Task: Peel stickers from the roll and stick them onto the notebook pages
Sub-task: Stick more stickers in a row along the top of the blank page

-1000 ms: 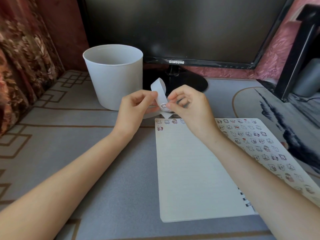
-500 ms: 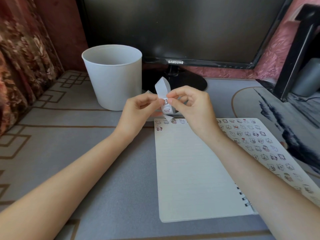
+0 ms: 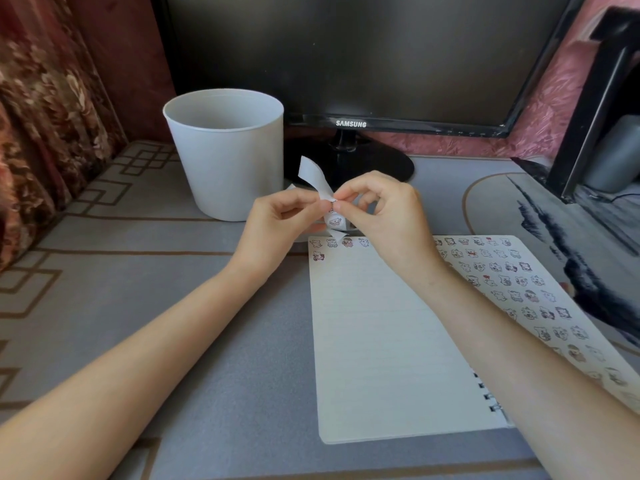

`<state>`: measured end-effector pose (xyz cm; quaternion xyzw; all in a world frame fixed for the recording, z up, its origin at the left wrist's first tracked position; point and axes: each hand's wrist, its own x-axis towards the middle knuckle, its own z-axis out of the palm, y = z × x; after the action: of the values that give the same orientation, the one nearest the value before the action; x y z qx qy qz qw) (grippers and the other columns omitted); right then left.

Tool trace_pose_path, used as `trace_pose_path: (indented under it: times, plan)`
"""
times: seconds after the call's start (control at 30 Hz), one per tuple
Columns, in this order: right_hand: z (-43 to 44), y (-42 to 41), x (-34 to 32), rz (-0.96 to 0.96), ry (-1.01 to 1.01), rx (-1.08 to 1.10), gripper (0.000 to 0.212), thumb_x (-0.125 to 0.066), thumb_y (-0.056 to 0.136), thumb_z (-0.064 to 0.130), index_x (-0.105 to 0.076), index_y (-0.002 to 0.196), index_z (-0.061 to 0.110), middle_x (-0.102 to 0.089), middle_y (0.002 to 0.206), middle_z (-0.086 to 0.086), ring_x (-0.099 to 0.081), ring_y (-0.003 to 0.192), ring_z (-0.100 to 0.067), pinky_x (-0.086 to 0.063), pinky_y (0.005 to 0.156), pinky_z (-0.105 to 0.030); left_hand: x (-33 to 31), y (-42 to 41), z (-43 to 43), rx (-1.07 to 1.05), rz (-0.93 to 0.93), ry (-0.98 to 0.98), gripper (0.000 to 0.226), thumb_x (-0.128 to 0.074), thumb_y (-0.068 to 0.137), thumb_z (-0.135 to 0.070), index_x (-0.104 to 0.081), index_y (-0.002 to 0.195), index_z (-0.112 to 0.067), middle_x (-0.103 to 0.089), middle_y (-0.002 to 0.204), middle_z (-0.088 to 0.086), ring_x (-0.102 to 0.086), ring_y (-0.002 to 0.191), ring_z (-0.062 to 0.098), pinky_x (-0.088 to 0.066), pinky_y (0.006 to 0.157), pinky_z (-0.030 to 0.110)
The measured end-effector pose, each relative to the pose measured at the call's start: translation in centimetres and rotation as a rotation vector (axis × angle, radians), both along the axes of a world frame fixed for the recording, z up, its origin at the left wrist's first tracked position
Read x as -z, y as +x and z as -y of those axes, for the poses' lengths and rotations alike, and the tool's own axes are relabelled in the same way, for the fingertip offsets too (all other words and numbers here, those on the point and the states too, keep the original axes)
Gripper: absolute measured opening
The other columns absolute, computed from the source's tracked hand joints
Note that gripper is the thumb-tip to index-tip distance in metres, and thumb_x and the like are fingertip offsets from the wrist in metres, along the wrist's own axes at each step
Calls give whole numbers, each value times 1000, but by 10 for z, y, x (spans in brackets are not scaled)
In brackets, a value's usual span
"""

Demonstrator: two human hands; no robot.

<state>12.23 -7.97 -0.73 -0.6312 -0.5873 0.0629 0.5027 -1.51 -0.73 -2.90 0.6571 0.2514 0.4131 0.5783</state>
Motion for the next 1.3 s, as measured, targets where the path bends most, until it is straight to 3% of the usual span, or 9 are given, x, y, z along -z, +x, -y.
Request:
trace_pose_path:
  times: [0.27, 0.5, 0.57, 0.67, 0.8, 0.87, 0.97, 1.13, 1.3]
  plan:
    - [0, 2, 2, 108, -20, 42, 9, -74, 79, 18, -67, 78, 23, -59, 83, 9, -47, 57, -12, -48, 66, -37, 0, 1, 1, -21, -23, -31, 18, -57, 93, -14, -72, 87, -6, -71, 95, 14, -68, 95, 23, -58, 81, 33]
    - [5, 0, -2, 229, 5, -18, 5, -72, 80, 17, -68, 82, 19, -56, 90, 8, -45, 78, -8, -45, 72, -33, 0, 1, -1, -55, 14, -74, 17, -57, 93, -12, -71, 84, -7, -71, 90, 9, -69, 88, 17, -58, 78, 33]
    - [7, -1, -5, 188, 5, -26, 4, -71, 81, 18, -68, 82, 19, -58, 89, 8, -48, 78, -11, -45, 73, -31, 0, 1, -1, -66, 26, -74, 17, -57, 92, -11, -71, 83, -7, -71, 87, 3, -69, 85, 12, -57, 76, 29]
    - [10, -3, -16, -1, -48, -37, 5, -72, 81, 17, -68, 80, 20, -65, 79, 8, -54, 71, -11, -43, 66, -17, 0, 0, -1, -66, 42, -69, 17, -56, 93, -9, -71, 84, -6, -72, 85, 0, -69, 84, 10, -56, 75, 23]
    - [15, 1, -27, -273, -336, -188, 7, -75, 78, 13, -70, 81, 10, -65, 69, 7, -54, 57, 3, -43, 56, -10, 0, 0, -1, -59, 41, -57, 18, -56, 93, -7, -70, 81, -5, -71, 83, 4, -69, 82, 11, -55, 75, 23]
    - [17, 4, -24, -263, -536, -182, 9, -74, 79, 17, -71, 82, 9, -65, 67, 6, -49, 50, 4, -37, 49, -7, -1, 0, -1, -64, 31, -46, 19, -56, 93, -8, -70, 79, -7, -70, 83, 5, -68, 82, 11, -56, 79, 27]
    - [15, 6, -15, -198, -661, -122, 12, -74, 79, 23, -73, 80, 12, -67, 68, 6, -46, 53, -1, -37, 52, -11, -1, 1, -2, -64, 21, -41, 18, -57, 93, -10, -70, 81, -8, -69, 91, 11, -67, 85, 13, -56, 86, 31]
    - [12, 5, -8, -220, -653, -80, 9, -74, 78, 19, -74, 80, 10, -68, 67, 5, -47, 58, -5, -38, 58, -19, 3, 0, -2, -73, -3, -35, 17, -58, 92, -10, -70, 82, -5, -69, 96, 18, -67, 89, 18, -55, 87, 35]
    - [10, 3, -4, -225, -635, -63, 10, -73, 79, 17, -74, 82, 8, -68, 68, 4, -49, 63, -8, -37, 57, -19, 2, 0, -2, -74, -11, -41, 17, -58, 92, -11, -71, 81, -7, -70, 95, 14, -68, 88, 16, -56, 86, 32]
